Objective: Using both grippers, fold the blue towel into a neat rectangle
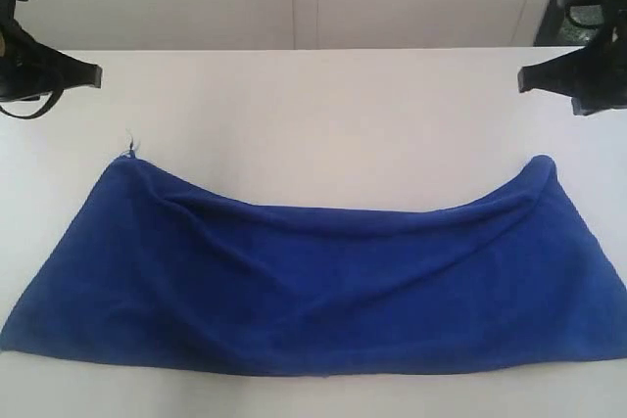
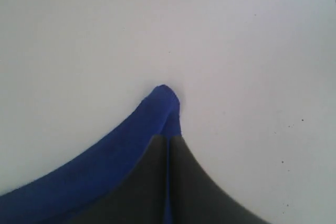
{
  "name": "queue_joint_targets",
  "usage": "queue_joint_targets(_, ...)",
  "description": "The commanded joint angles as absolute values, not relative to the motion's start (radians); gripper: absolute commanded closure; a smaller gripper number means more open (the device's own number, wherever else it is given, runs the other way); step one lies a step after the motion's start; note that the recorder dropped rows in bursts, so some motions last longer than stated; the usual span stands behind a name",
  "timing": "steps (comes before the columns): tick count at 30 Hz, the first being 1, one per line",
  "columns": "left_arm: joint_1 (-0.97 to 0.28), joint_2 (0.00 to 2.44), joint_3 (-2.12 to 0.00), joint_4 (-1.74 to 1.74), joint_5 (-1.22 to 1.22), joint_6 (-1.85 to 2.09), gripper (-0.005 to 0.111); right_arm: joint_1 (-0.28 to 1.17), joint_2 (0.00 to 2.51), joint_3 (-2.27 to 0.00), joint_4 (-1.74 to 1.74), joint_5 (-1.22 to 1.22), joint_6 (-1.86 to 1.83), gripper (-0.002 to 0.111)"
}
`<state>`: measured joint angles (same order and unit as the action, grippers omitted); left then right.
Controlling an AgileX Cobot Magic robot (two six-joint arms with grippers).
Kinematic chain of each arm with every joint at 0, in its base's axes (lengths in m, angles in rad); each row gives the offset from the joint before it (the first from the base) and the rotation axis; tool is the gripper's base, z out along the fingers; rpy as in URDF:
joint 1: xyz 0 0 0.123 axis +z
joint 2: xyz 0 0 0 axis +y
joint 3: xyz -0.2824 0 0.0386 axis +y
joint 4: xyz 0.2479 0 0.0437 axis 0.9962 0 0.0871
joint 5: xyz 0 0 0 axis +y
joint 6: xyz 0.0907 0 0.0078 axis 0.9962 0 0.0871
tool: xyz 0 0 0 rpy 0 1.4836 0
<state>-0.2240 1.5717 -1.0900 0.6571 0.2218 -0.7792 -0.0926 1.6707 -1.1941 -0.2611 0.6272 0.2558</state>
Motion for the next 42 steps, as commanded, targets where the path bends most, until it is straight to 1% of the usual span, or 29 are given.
queue_joint_targets(1,-0.221,1.61,-1.147,0.398,0.321,-0.499,0.106,-0.158,1.689,-1.212,-0.129,0.616,0.1,0.104)
queue_joint_targets(4,-0.211,1.696,-1.238,0.067,0.421,-0.099,0.106,-0.18,1.727,-1.219,-0.086,0.589,0.047,0.096)
queue_joint_targets(5,-0.2,1.734,-1.28,-0.052,0.471,0.017,0.106,-0.182,1.747,-1.227,-0.065,0.589,0.019,0.091)
queue_joint_targets(7,-0.169,1.807,-1.352,-0.256,0.546,0.161,0.106,-0.186,1.792,-1.24,-0.015,0.583,-0.044,0.085)
queue_joint_targets(10,-0.114,1.889,-1.447,-0.399,0.627,0.243,0.106,-0.19,1.863,-1.281,0.035,0.585,-0.113,0.077)
queue_joint_targets(12,-0.088,1.925,-1.485,-0.408,0.643,0.243,0.106,-0.195,1.907,-1.323,0.033,0.601,-0.12,0.073)
queue_joint_targets(14,-0.066,1.953,-1.513,-0.41,0.644,0.243,0.103,-0.202,1.951,-1.372,0.035,0.615,-0.13,0.069)
queue_joint_targets(15,-0.06,1.964,-1.521,-0.41,0.645,0.243,0.1,-0.207,1.972,-1.395,0.035,0.627,-0.133,0.068)
queue_joint_targets(18,-0.053,2.003,-1.536,-0.416,0.637,0.243,0.084,-0.219,2.024,-1.445,0.035,0.647,-0.133,0.067)
queue_joint_targets(19,-0.053,2.013,-1.537,-0.416,0.63,0.25,0.076,-0.221,2.04,-1.457,0.035,0.649,-0.133,0.067)
queue_joint_targets(21,-0.053,2.029,-1.537,-0.421,0.623,0.271,0.065,-0.222,2.062,-1.47,0.035,0.65,-0.147,0.067)
queue_joint_targets(23,-0.053,2.047,-1.537,-0.441,0.616,0.293,0.058,-0.222,2.081,-1.477,0.037,0.65,-0.159,0.067)
queue_joint_targets(32,-0.053,2.106,-1.537,-0.549,0.547,0.391,0.057,-0.222,2.127,-1.477,0.061,0.645,-0.187,0.067)
queue_joint_targets(42,-0.053,2.123,-1.537,-0.438,0.501,0.345,0.057,-0.222,2.148,-1.477,0.122,0.649,-0.242,0.067)
